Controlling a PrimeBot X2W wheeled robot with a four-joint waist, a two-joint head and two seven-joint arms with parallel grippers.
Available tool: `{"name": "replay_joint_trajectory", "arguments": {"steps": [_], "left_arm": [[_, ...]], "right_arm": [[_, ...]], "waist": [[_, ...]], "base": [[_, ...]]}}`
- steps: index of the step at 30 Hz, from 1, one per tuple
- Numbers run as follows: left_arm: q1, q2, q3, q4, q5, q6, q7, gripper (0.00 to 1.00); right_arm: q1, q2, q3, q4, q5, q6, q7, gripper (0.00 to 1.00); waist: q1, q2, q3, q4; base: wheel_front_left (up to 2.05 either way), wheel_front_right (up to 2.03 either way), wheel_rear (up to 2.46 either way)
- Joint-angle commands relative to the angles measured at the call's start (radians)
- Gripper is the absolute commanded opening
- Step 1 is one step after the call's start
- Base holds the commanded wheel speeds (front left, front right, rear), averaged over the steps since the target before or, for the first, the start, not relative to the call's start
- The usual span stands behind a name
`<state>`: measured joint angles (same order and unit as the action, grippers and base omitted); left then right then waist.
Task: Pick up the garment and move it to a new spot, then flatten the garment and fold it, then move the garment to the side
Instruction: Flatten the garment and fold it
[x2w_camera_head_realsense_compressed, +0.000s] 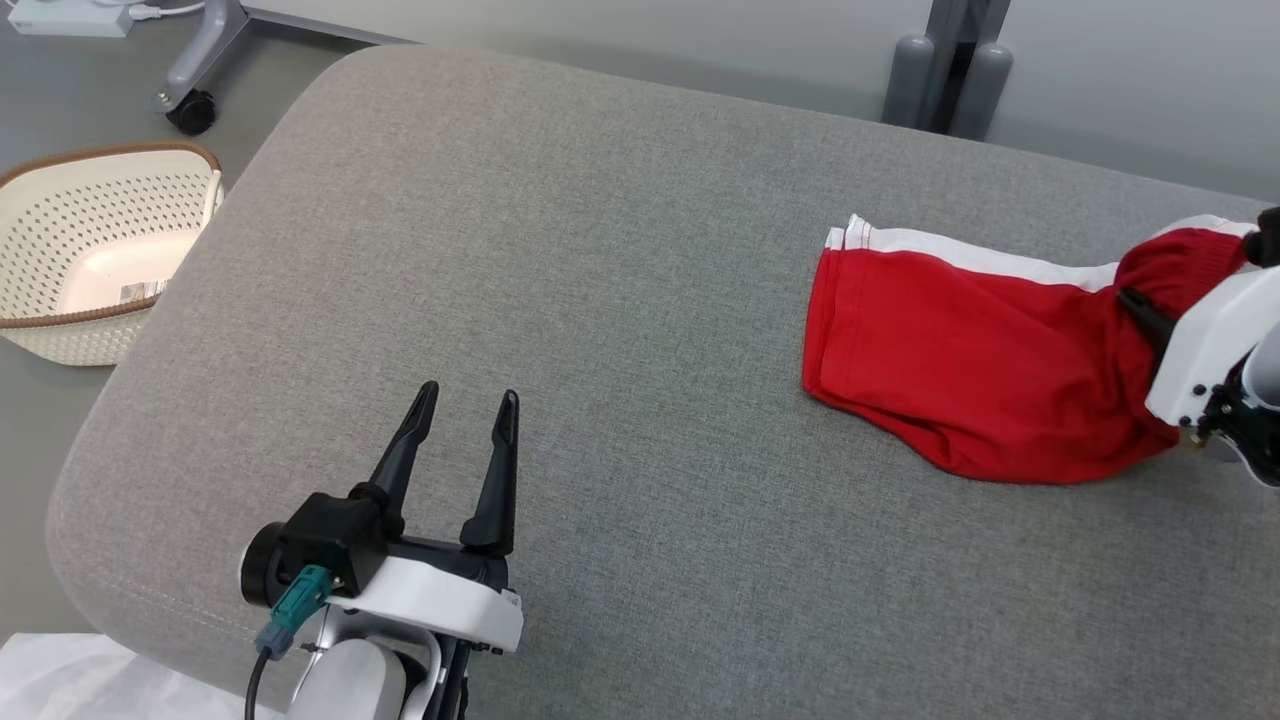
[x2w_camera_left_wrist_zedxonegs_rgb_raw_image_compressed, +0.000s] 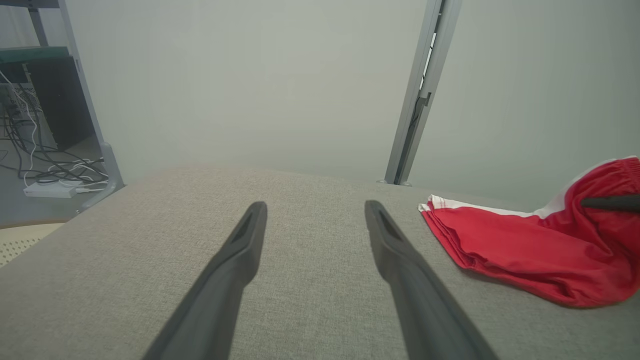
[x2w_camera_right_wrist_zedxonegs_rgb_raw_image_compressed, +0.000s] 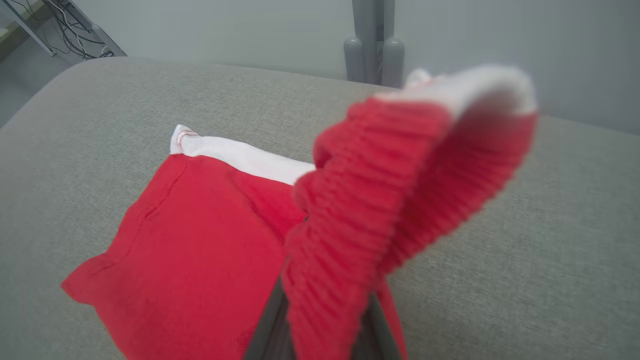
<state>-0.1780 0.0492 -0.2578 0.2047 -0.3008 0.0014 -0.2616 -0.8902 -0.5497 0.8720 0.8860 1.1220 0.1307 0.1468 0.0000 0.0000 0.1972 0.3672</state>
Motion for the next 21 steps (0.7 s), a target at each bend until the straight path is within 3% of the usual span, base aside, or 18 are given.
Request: {"name": "replay_joint_trajectory", "arguments": {"steps": [1, 10, 21], "left_arm": [[-0.01, 0.003, -0.003, 0.003, -0.005, -0.001, -0.003, 1.0], [0.024, 0.003, -0.001, 0.012, -0.031, -0.001, -0.003, 1.0], [0.034, 0.003, -0.036, 0.011, -0.064, 0.01, -0.003, 1.0]], "right_arm": [[-0.011, 0.009, -0.005, -0.019, 0.025, 0.0, 0.011, 0.0], [-0.017, 0.059, 0.002, -0.069, 0.131, 0.0, 0.056, 0.0], [-0.022, 0.107, 0.018, 0.028, 0.168, 0.0, 0.051, 0.0]], "waist": [[0.0, 0.0, -0.01, 0.0], [0.0, 0.0, -0.039, 0.043], [0.0, 0.0, -0.016, 0.153]], "base": [[0.0, 0.0, 0.0], [0.0, 0.0, 0.0], [0.0, 0.0, 0.0]]}}
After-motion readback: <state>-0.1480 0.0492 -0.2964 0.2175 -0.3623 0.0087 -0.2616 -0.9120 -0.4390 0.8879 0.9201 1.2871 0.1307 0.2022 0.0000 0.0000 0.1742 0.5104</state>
